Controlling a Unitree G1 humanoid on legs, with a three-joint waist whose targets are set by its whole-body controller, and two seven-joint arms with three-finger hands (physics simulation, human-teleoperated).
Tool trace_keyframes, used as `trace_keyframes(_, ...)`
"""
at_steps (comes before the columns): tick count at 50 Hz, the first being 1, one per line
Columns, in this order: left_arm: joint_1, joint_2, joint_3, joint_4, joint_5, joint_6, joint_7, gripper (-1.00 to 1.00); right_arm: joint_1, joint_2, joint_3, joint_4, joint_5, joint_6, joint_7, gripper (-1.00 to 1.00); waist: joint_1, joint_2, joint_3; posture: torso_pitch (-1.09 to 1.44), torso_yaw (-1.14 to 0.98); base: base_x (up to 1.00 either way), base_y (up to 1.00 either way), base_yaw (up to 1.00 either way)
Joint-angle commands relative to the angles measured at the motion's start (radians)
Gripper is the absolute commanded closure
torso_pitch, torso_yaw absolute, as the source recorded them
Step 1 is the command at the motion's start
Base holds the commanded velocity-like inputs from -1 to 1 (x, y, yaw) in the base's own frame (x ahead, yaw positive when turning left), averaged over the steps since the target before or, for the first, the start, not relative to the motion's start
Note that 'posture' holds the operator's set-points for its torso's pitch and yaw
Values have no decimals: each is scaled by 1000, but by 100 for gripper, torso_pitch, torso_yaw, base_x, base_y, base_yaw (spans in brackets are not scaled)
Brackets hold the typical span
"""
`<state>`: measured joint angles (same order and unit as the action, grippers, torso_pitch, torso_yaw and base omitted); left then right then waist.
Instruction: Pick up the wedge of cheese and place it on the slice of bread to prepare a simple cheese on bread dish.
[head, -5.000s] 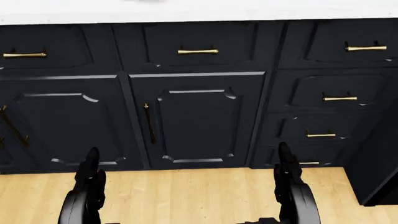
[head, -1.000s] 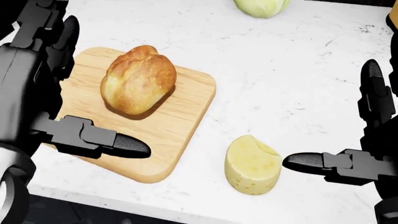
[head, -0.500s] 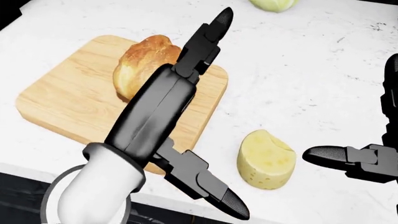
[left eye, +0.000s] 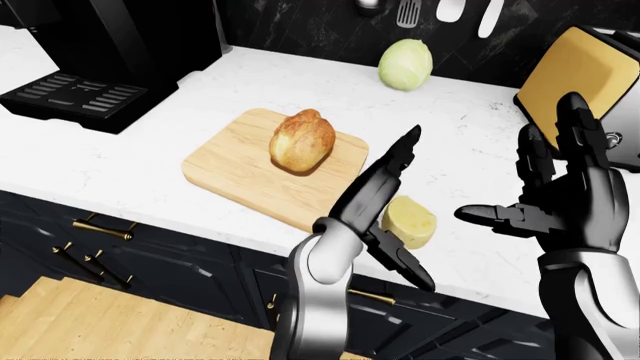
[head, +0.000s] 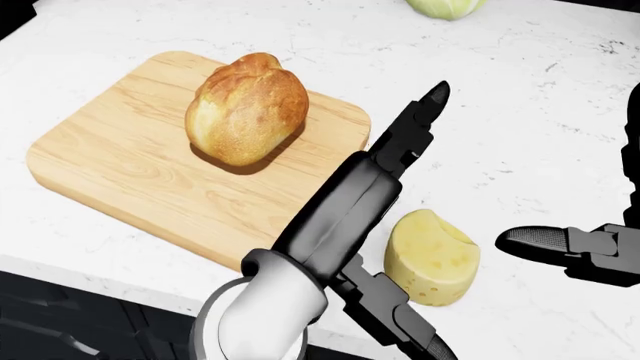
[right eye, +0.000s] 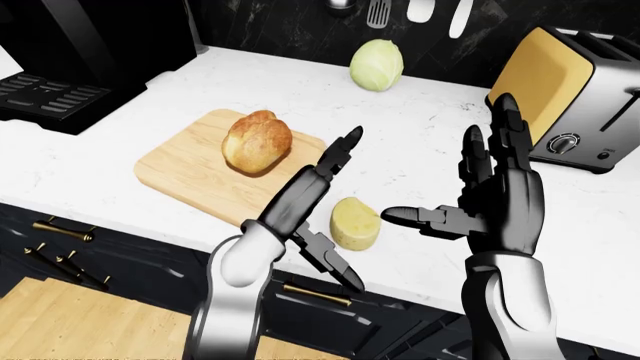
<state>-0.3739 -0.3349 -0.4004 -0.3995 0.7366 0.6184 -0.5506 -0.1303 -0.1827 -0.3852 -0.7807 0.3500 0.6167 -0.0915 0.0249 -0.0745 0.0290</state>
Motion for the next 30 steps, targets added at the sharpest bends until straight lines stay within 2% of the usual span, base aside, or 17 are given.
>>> trace_keyframes(1,-18,-19,-38,-37,-18,-37,16,-100,-15,-9,-5,-34,0,-28,0,-100,-1,-5,-20,0,0,0,0,0)
trace_keyframes(4,18,-10,-64,-6,-24,-70,38,-100,-6,-4,-5,-28,-5,-39,9,-100,1,-6,-20,0,0,0,0,0)
trace_keyframes(10,-3,-5,-26,44,-36,-79,54,-100,-1,1,-2,-25,-10,-44,10,-100,1,-5,-22,0,0,0,0,0)
trace_keyframes(16,6,-3,-36,61,-43,-78,53,-100,4,7,3,-20,-23,-56,13,-100,0,-2,-23,0,0,0,0,0)
trace_keyframes(20,-21,-2,-5,107,-65,-85,56,-98,3,7,2,-20,-22,-55,13,-100,1,-3,-24,0,0,0,0,0)
trace_keyframes(25,-31,4,5,134,-75,-89,66,-51,5,8,3,-12,-25,-63,15,-100,-1,-2,-25,0,0,0,0,0)
trace_keyframes(30,-39,9,19,161,-85,-100,77,-26,6,8,3,-11,-24,-65,15,-100,0,-2,-25,0,0,0,0,0)
